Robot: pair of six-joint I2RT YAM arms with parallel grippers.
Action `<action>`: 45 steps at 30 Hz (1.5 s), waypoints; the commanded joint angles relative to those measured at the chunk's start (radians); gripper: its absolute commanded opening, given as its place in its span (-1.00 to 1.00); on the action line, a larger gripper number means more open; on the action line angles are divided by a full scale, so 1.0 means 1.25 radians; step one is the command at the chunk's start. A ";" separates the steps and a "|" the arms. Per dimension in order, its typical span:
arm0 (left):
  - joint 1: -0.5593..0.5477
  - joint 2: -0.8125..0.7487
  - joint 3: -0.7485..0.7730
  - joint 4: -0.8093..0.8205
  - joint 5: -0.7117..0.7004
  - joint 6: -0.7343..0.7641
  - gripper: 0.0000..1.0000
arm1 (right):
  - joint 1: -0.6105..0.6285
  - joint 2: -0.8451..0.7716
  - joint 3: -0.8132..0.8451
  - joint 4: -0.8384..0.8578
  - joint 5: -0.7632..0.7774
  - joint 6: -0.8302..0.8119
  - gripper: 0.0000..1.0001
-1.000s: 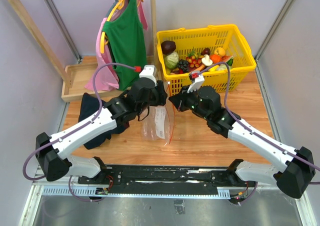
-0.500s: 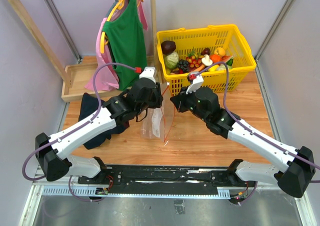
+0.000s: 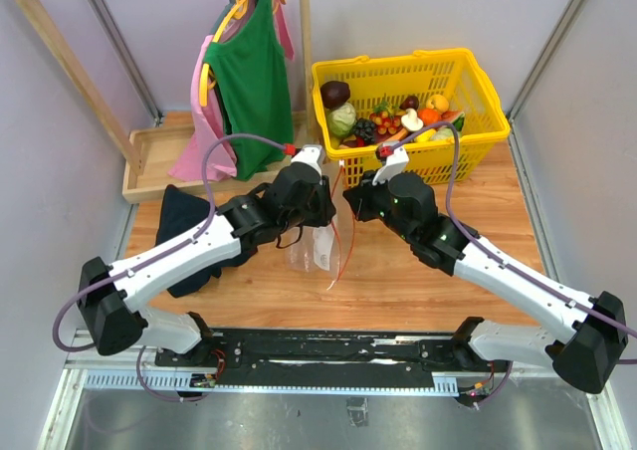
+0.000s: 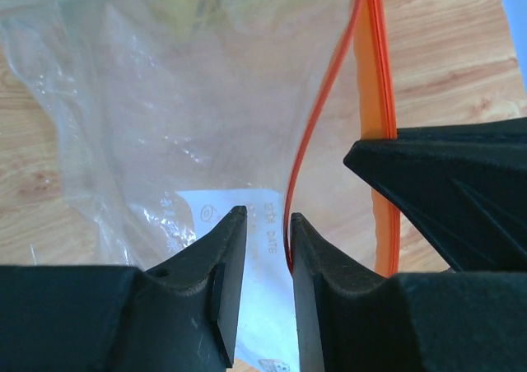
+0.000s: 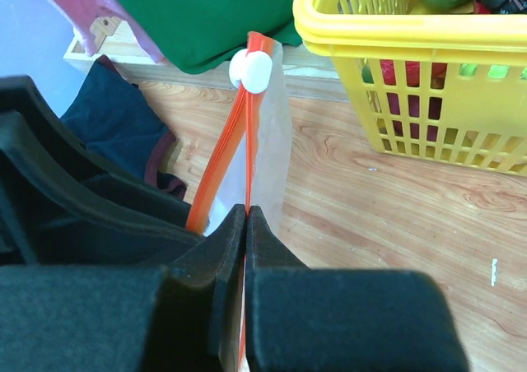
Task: Place the food in the zip-top bag and seal the zipper
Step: Open the zipper of the food storage bag.
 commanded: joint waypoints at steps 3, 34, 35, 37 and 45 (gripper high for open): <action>-0.018 0.025 0.001 -0.006 -0.004 -0.012 -0.41 | 0.010 -0.019 0.029 -0.017 0.046 -0.014 -0.99; -0.018 -0.129 0.080 -0.196 -0.104 0.026 -0.99 | 0.003 0.020 0.057 -0.073 -0.028 -0.068 -0.41; -0.018 -0.129 0.070 -0.177 -0.111 0.015 -0.99 | 0.003 0.018 0.056 -0.070 -0.037 -0.062 -0.33; -0.018 -0.130 0.052 -0.146 -0.125 -0.006 -0.99 | 0.004 0.016 0.052 -0.069 -0.049 -0.051 -0.25; -0.018 -0.160 -0.023 -0.015 -0.136 -0.075 -0.99 | 0.004 0.021 0.029 -0.071 -0.101 0.005 -0.11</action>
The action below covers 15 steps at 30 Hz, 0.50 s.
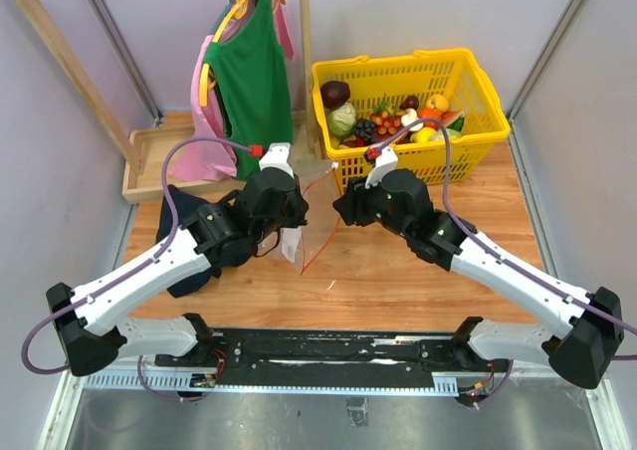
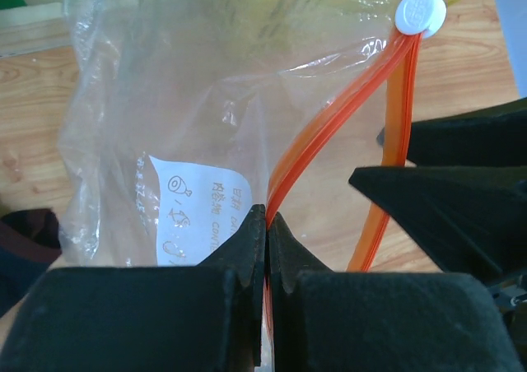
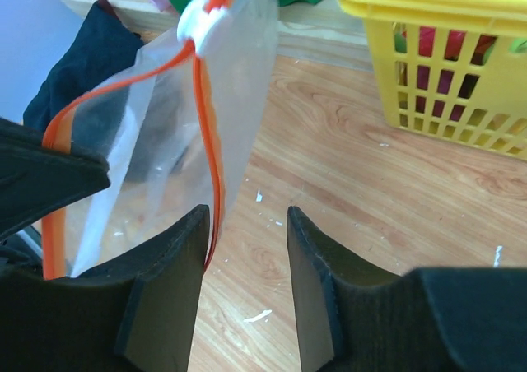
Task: Place the food in the zip-top bag and seal the zipper
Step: Open the zipper of the food storage bag.
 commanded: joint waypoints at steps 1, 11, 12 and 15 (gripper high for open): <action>-0.003 -0.034 -0.034 0.117 -0.019 -0.055 -0.99 | 0.006 -0.003 -0.018 0.020 -0.050 0.050 -0.08; -0.003 -0.045 -0.046 0.120 -0.048 -0.092 -0.99 | 0.024 0.028 0.011 -0.043 0.005 0.055 -0.39; -0.002 -0.045 -0.042 0.110 -0.049 -0.089 -0.99 | 0.024 0.028 0.016 -0.057 0.020 0.051 -0.51; -0.003 -0.042 -0.020 0.069 -0.057 -0.075 -0.99 | 0.024 0.022 0.032 -0.081 0.049 0.032 -0.98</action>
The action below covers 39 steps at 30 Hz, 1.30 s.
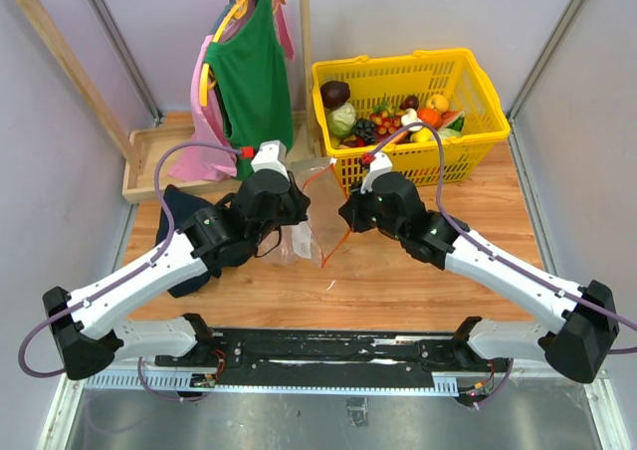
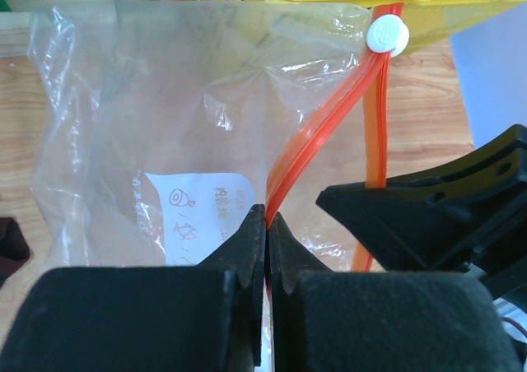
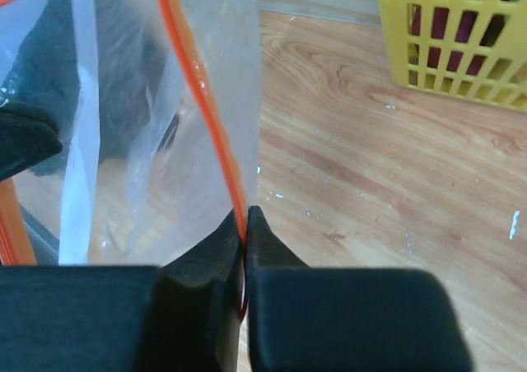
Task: Place the food in the zip-top bag and seal the zipper
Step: Open the zipper of the food storage bag.
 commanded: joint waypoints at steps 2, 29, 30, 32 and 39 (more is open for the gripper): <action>-0.003 -0.014 0.039 -0.050 -0.028 0.011 -0.99 | 0.011 -0.001 0.055 -0.070 0.082 -0.023 -0.99; 0.042 0.061 0.165 -0.294 0.025 0.147 -0.99 | -0.026 0.096 0.095 -0.096 0.089 -0.128 -0.97; 0.050 0.069 0.164 -0.288 0.031 0.153 -0.99 | -0.029 0.095 0.094 -0.091 0.083 -0.132 -0.95; 0.063 0.081 0.171 -0.283 0.047 0.166 -0.99 | -0.035 0.095 0.089 -0.083 0.077 -0.140 -0.93; 0.106 0.115 0.193 -0.282 0.083 0.215 -0.99 | -0.042 0.157 0.088 -0.065 0.080 -0.173 -0.87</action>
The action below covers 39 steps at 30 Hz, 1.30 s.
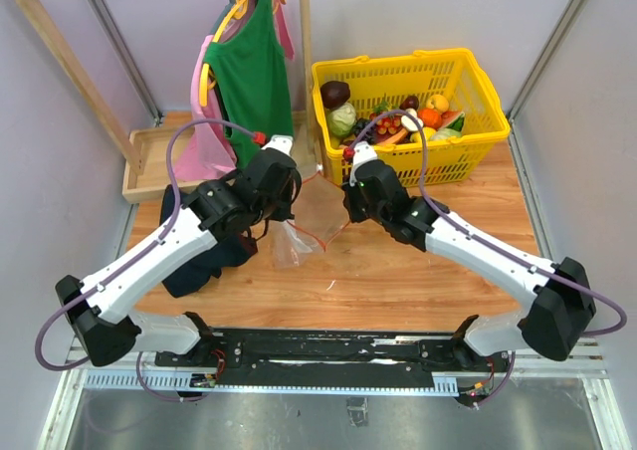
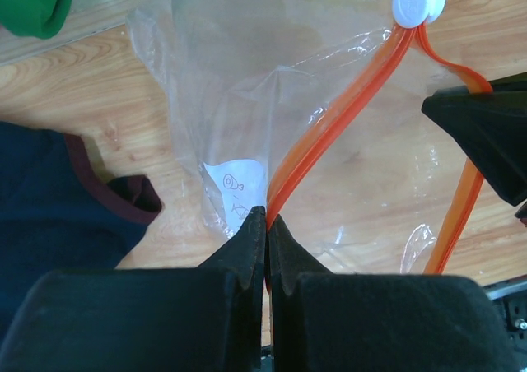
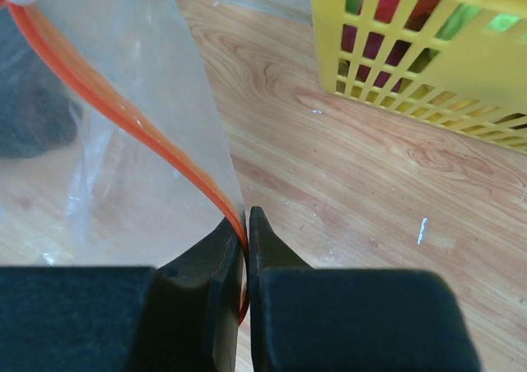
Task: Place the food in the zip-top bag and seal the zipper
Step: Open the zipper of the food storage bag, then move the bin to the center of the board.
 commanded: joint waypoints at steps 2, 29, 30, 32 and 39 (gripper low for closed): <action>0.044 0.018 0.023 0.016 0.038 0.063 -0.99 | -0.012 0.058 0.001 0.015 -0.001 -0.043 -0.87; 0.144 0.098 -0.012 0.100 0.062 0.176 -0.99 | -0.188 0.092 0.308 -0.111 -0.253 -0.250 0.39; 0.144 0.100 -0.012 0.099 0.063 0.177 -0.99 | -0.203 0.106 0.321 -0.111 -0.245 -0.247 0.39; 0.144 0.100 -0.010 0.097 0.066 0.174 -0.99 | -0.230 0.137 0.350 -0.112 -0.226 -0.238 0.42; 0.144 0.090 -0.015 0.089 0.068 0.164 -0.99 | -0.332 0.304 0.505 -0.160 -0.157 -0.181 0.49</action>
